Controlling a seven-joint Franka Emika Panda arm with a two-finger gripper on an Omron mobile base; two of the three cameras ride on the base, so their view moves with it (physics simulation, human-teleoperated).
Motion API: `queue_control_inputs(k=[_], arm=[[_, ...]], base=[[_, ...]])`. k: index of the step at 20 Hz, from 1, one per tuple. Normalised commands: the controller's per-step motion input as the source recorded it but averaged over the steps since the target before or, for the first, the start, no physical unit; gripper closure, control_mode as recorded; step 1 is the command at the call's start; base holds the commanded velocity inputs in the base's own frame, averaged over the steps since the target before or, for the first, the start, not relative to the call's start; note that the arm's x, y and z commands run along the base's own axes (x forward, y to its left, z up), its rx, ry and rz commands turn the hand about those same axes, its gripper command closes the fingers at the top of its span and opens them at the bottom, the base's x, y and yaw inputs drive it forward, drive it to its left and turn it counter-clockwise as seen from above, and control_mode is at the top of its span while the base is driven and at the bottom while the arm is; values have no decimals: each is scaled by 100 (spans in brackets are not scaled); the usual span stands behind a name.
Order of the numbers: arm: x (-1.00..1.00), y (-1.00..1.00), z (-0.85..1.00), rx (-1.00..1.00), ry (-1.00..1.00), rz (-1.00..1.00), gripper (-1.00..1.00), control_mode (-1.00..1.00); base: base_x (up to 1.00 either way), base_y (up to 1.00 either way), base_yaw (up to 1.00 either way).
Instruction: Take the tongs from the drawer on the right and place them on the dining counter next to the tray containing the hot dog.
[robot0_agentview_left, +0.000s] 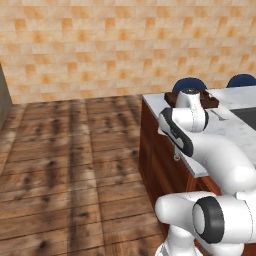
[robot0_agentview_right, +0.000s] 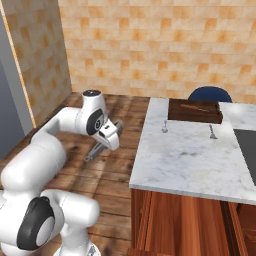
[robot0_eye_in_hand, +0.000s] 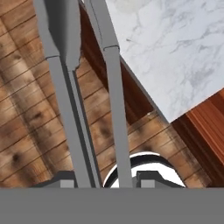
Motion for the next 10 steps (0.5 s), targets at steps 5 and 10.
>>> queue_control_inputs(k=[5,10], arm=[[10,10,23,0,0,18,100,-100],[3,6,9,-1,0,18,100,-100]], base=[[0,0,0],[0,0,0]])
